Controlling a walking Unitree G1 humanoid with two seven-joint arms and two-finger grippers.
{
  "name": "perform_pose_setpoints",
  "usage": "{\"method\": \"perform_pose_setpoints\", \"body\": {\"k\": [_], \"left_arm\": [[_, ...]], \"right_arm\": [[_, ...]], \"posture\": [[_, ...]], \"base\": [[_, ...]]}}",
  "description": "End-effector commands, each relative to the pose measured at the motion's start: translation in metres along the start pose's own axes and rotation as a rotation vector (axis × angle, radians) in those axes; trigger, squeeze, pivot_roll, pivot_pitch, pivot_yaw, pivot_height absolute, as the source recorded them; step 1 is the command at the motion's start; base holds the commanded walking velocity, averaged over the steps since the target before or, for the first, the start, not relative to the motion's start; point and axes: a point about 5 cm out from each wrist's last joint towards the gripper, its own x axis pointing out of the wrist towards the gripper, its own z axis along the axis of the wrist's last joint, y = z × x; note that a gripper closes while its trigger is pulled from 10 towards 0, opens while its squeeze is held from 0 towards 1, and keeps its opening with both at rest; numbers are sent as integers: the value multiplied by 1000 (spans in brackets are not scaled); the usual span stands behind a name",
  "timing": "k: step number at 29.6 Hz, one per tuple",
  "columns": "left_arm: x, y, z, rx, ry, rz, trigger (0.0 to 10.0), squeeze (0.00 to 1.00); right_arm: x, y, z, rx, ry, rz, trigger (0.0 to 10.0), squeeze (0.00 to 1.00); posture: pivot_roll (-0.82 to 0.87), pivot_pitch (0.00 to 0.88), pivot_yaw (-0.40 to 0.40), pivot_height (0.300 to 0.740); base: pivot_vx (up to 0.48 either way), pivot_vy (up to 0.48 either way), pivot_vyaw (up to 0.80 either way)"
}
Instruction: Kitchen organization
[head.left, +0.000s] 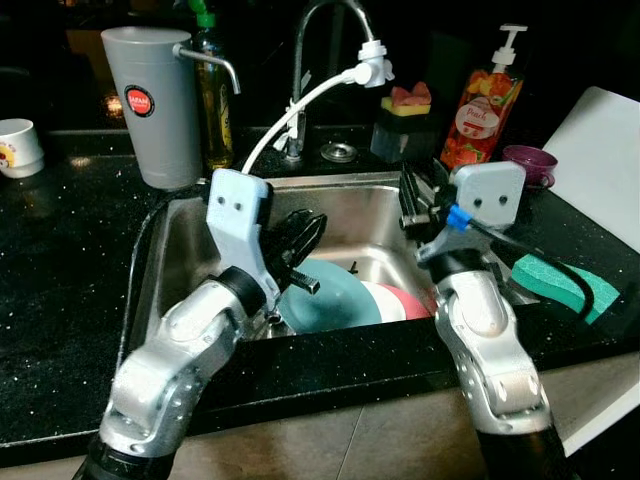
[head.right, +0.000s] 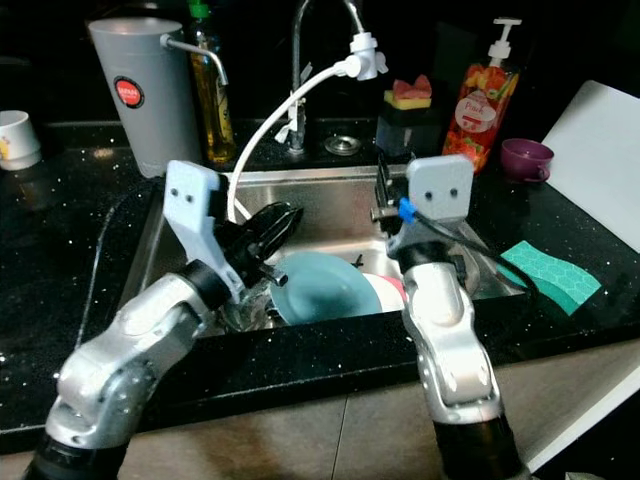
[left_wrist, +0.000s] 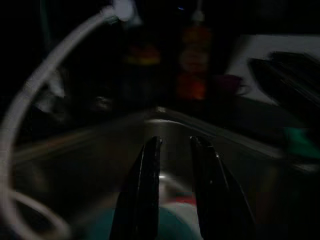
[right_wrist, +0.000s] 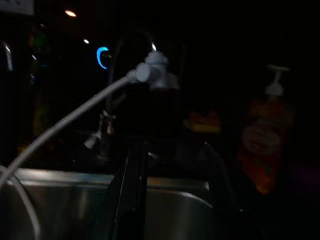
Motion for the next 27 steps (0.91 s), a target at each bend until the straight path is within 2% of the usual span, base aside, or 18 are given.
{"method": "perform_pose_setpoints", "body": {"k": [1, 5, 6, 7, 10, 18, 21, 27], "left_arm": [[-4, 3, -2, 75, -4, 57, 10000, 0], [-20, 19, -10, 101, 29, 237, 10000, 0], [-20, 19, -10, 101, 29, 237, 10000, 0], [-29, 25, -13, 139, 42, 300, 10000, 0], [-36, 28, -16, 169, 51, 352, 10000, 0], [-47, 28, -23, 203, 67, 409, 10000, 0], [-56, 28, -26, 221, 85, 429, 10000, 0], [-65, 33, -26, 284, 97, 432, 10000, 0]], "right_arm": [[-6, -5, -2, -30, 22, -30, 10000, 0], [-21, -8, -7, -42, 69, -62, 10000, 0], [-21, -8, -7, -42, 69, -62, 10000, 0], [-28, -8, -9, -53, 91, -78, 10000, 0], [-31, -8, -10, -73, 103, -93, 10000, 0], [-32, -16, -11, -92, 120, -134, 10000, 0], [-36, -20, -12, -103, 135, -149, 10000, 0], [-42, -28, -15, -131, 163, -172, 10000, 0]], "posture": [[29, 127, -17, 740], [23, 130, -17, 740], [23, 130, -17, 740], [20, 131, -18, 740], [20, 131, -18, 740], [21, 130, -23, 740], [18, 130, -25, 740], [20, 133, -27, 740]], "base": [[0, 0, 0], [0, 0, 0], [0, 0, 0], [0, 0, 0], [0, 0, 0], [0, 0, 0], [0, 0, 0], [0, 0, 0]]}}
